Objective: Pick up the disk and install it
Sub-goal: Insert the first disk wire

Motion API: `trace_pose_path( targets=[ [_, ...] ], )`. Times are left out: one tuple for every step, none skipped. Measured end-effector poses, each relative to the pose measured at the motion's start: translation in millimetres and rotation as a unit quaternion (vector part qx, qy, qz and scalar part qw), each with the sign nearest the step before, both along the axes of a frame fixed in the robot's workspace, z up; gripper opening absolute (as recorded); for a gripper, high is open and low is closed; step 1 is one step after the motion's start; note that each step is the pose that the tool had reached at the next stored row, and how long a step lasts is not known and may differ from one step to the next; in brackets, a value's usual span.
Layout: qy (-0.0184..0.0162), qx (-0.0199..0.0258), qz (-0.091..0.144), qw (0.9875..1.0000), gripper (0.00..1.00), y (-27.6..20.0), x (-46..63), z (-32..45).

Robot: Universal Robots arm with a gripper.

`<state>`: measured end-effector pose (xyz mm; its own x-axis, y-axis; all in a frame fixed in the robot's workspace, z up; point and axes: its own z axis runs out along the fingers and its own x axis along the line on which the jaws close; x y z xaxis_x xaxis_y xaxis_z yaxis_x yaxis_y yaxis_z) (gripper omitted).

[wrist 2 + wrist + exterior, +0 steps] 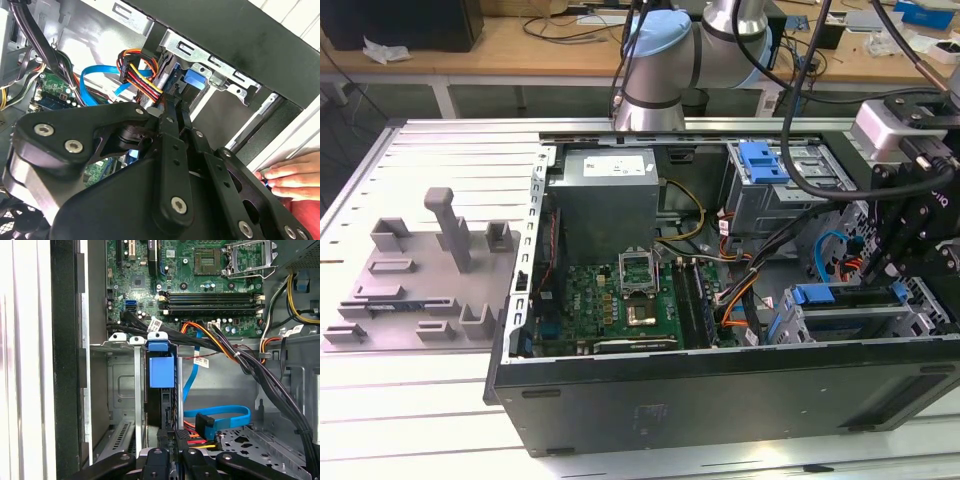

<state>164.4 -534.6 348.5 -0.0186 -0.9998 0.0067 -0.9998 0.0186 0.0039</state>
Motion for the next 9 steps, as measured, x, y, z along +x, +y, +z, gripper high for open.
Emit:
trace_pose_path(
  targets=[
    [0.0,0.0,0.0,1.0,0.17,0.0,0.0,-0.2],
    [0.0,0.0,0.0,1.0,0.17,0.0,0.0,-0.5],
    [0.0,0.0,0.0,1.0,0.17,0.0,0.0,-0.7],
    [0.0,0.0,0.0,1.0,0.17,0.0,0.0,-0.9],
    [0.0,0.0,0.0,1.0,0.17,0.0,0.0,-1.0],
    [0.0,0.0,0.0,1.0,0.17,0.0,0.0,-1.2],
    [0.0,0.0,0.0,1.0,0.17,0.0,0.0,-1.4],
    [0.0,0.0,0.0,1.0,0.17,0.0,0.0,-1.5],
    [0.0,0.0,0.0,1.0,0.17,0.0,0.0,-1.8]
  ],
)
